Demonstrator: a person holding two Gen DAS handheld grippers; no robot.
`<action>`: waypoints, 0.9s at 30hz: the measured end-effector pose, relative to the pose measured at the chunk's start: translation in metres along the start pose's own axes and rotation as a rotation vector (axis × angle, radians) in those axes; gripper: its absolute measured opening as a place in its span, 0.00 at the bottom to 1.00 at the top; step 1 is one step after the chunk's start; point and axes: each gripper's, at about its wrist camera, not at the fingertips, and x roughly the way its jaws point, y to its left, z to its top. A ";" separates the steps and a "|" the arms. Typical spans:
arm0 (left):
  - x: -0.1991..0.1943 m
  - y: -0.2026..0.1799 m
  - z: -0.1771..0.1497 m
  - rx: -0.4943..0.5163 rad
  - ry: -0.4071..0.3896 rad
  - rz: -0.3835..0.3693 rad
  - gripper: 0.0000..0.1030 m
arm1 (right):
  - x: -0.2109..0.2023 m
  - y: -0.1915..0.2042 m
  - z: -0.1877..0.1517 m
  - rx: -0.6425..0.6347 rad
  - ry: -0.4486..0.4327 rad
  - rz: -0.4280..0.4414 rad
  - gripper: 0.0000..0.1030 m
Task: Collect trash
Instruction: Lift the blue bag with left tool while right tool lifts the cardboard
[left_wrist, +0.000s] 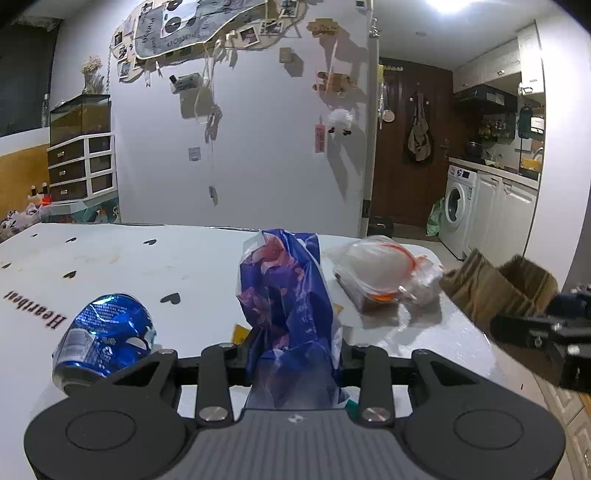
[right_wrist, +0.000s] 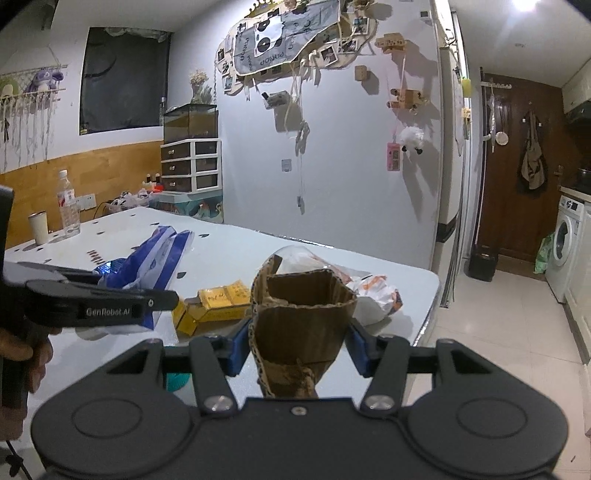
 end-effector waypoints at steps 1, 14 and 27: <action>-0.002 -0.003 -0.002 0.001 0.000 -0.004 0.37 | -0.003 -0.001 0.000 -0.001 -0.001 -0.011 0.53; -0.032 -0.056 -0.011 0.013 0.004 -0.077 0.37 | -0.066 -0.027 -0.013 0.032 -0.002 -0.117 0.54; -0.076 -0.130 -0.017 0.092 -0.018 -0.165 0.37 | -0.142 -0.070 -0.035 0.100 -0.013 -0.232 0.54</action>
